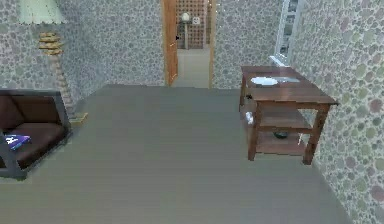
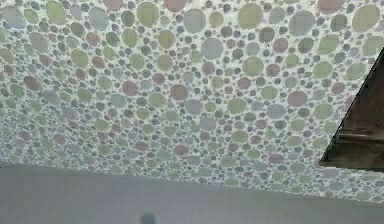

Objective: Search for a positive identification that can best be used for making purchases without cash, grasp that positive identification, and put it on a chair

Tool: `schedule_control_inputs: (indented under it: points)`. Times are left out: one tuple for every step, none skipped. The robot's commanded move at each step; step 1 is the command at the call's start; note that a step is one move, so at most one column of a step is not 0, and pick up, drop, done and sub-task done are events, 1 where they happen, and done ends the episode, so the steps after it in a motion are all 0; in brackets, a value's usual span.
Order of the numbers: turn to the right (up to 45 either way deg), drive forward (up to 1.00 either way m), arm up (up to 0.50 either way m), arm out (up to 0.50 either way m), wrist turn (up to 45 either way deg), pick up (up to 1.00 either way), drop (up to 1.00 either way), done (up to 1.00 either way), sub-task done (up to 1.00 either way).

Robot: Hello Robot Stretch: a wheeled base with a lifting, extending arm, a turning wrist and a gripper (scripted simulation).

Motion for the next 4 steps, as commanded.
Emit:
schedule_control_inputs:
  points:
    - [0.0, 1.0, 0.0, 0.0, 0.0, 0.0, 0.0, 0.0, 0.0]
    - [0.0, 1.0, 0.0, 0.0, 0.0, 0.0, 0.0, 0.0, 0.0]
    - [0.0, 1.0, 0.0, 0.0, 0.0, 0.0, 0.0, 0.0, 0.0]
    - [0.0, 1.0, 0.0, 0.0, 0.0, 0.0, 0.0, 0.0, 0.0]
